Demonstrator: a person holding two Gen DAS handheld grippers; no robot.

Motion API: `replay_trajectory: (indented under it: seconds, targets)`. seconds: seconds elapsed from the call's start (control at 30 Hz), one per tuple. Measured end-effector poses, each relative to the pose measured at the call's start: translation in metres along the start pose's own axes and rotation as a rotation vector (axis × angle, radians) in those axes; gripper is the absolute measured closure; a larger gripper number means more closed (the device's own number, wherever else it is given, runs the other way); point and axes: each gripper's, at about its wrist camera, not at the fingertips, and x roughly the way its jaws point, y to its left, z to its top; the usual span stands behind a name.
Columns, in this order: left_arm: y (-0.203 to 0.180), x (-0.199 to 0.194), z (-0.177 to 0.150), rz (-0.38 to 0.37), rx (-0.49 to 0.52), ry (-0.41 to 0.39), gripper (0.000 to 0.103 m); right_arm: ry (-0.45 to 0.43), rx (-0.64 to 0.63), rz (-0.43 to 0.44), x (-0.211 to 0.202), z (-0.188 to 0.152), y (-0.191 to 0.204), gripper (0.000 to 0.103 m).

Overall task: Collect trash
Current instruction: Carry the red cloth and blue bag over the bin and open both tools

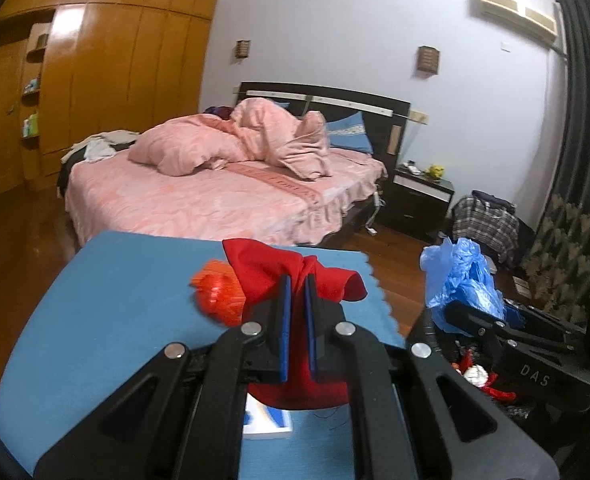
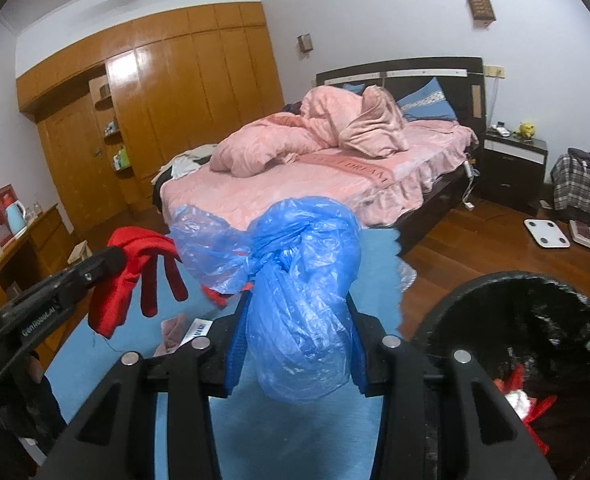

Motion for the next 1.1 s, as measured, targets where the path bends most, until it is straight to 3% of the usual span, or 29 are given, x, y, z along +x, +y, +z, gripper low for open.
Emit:
replay_trajectory:
  seconds: [0.67, 1.1]
  targets:
    - [-0.119, 0.02, -0.012, -0.226, 0.125, 0.024, 0.097, -0.07, 0.063, -0.189, -0.069, 0.001, -0.087, 0.061]
    - [-0.193, 0.053, -0.028, -0.352, 0.19, 0.078, 0.097, -0.076, 0.14, -0.335, -0.103, -0.02, -0.163, 0.061]
